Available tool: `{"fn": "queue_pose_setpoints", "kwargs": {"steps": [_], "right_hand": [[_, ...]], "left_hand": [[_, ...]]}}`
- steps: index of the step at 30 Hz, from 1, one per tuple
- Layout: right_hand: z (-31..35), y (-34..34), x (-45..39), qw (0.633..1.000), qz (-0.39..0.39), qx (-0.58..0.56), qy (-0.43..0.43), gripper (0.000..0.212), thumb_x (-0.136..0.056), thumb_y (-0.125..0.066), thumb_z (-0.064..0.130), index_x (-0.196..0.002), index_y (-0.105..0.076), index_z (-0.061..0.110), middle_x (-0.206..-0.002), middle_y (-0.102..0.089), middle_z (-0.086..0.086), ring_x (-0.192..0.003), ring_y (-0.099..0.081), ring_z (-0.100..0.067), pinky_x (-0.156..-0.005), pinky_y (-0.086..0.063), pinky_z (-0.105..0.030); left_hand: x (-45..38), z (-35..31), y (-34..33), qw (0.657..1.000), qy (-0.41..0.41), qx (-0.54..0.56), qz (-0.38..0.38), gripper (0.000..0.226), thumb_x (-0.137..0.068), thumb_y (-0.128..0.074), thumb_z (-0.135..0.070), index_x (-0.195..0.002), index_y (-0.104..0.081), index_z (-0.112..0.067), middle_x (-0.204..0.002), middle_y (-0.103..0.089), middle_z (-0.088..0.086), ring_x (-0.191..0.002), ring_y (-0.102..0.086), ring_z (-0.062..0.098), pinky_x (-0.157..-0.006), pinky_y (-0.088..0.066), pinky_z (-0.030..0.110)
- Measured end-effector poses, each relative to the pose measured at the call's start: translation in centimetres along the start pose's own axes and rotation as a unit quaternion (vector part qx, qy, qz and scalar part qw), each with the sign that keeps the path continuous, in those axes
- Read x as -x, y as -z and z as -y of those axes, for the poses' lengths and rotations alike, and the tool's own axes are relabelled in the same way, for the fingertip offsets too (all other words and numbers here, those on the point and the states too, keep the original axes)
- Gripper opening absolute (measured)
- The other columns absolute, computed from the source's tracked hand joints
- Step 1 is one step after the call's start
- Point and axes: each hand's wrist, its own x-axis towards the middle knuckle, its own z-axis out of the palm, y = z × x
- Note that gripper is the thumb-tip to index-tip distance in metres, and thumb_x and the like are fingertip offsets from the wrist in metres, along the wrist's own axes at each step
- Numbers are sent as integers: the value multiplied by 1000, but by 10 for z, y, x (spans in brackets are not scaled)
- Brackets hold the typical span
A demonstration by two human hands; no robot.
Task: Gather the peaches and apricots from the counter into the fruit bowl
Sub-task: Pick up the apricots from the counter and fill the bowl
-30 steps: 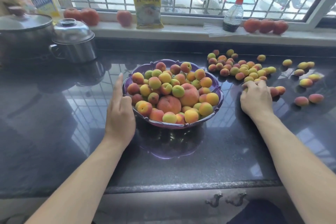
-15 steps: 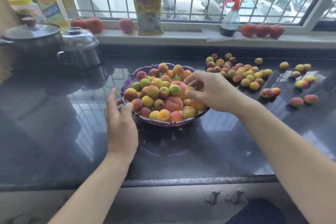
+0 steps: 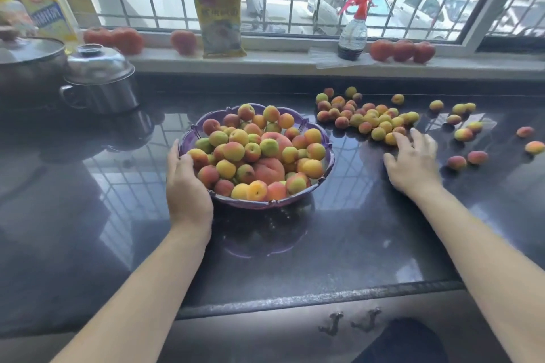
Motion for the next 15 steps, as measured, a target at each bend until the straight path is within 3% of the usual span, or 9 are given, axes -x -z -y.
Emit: {"fn": "queue_pose_setpoints", "kwargs": {"steps": [3, 6, 8, 10, 15], "right_hand": [[0, -8, -4, 1000, 2, 7, -13, 51, -101, -40, 32, -147, -47, 13, -156, -37, -19, -144, -25, -40, -121, -22, -50], [-1, -12, 0, 999, -46, -11, 13, 52, -89, -33, 24, -121, -69, 4, -131, -57, -22, -122, -43, -44, -109, -39, -49], [-6, -11, 5, 997, -73, -26, 29, 42, -91, -40, 18, -113, -73, 3, -119, -62, -23, -113, -49, -44, -103, -44, -48], [-7, -7, 7, 995, -78, -49, 35, 30, -95, -53, 10, -118, -71, 4, -119, -62, -23, -114, -53, -43, -102, -44, -47], [6, 9, 13, 985, -105, -125, 58, 35, -92, -68, 13, -127, -64, 7, -120, -64, -20, -113, -59, -38, -96, -48, -42]], "left_hand": [[8, 3, -13, 1000, -10, -24, 7, 49, -115, -30, -30, -163, -37, -34, -150, -53, -10, -135, -56, 12, -110, -50, 31], [14, 6, -18, 998, -28, -48, 19, 48, -116, -31, -34, -164, -33, -35, -153, -51, -8, -134, -56, 13, -112, -51, 35], [12, 8, -17, 998, -24, -44, 27, 47, -115, -33, -35, -162, -35, -37, -145, -57, -10, -128, -60, 10, -110, -54, 36], [12, 7, -15, 999, -18, -37, 30, 44, -114, -35, -34, -158, -39, -38, -136, -62, -13, -124, -64, 9, -105, -57, 34], [14, 5, -12, 999, -15, -47, 23, 46, -106, -38, -42, -151, -44, -41, -138, -63, -11, -126, -64, 12, -110, -56, 42]]}}
